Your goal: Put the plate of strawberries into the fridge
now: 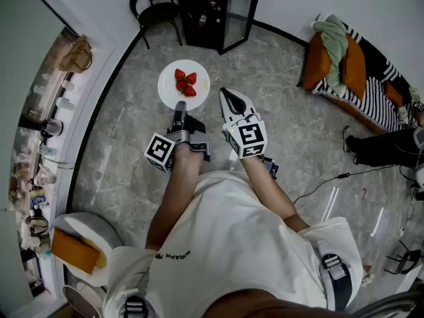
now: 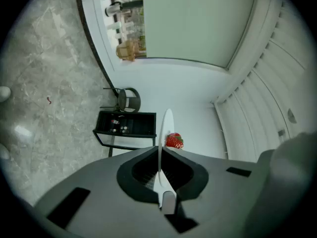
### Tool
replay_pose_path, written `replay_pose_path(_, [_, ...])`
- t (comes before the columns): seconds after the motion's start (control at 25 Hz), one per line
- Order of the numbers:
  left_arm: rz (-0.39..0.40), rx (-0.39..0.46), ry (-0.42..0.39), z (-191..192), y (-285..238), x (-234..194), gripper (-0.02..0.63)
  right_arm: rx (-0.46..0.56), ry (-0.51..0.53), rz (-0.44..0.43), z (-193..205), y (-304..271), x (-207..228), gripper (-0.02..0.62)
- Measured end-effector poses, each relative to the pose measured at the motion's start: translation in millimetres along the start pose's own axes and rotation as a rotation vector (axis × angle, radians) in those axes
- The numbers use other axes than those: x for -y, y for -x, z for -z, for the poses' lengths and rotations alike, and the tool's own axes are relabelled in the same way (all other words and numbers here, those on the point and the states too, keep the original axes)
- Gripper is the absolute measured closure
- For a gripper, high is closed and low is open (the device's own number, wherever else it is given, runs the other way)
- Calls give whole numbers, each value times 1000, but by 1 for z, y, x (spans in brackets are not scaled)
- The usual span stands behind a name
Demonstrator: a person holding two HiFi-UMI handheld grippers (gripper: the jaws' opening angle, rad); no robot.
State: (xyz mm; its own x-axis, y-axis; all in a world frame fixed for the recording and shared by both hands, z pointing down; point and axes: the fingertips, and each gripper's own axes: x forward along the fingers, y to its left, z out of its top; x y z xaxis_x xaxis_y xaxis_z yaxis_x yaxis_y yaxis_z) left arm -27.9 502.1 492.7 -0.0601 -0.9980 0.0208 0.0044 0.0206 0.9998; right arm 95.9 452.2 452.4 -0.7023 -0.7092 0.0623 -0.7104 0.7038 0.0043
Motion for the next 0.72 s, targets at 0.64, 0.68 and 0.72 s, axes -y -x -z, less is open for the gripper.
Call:
replay_pose_path(0.64, [-85, 18, -6, 15, -3, -4, 597, 49, 4, -28, -8, 12, 12, 583])
replay_pose_path(0.68, [-86, 25, -8, 19, -3, -4, 597, 51, -5, -47, -6, 16, 14, 583])
replay_pose_path(0.72, [-85, 32, -11, 23, -2, -4, 597, 56, -11, -63, -5, 20, 16, 583])
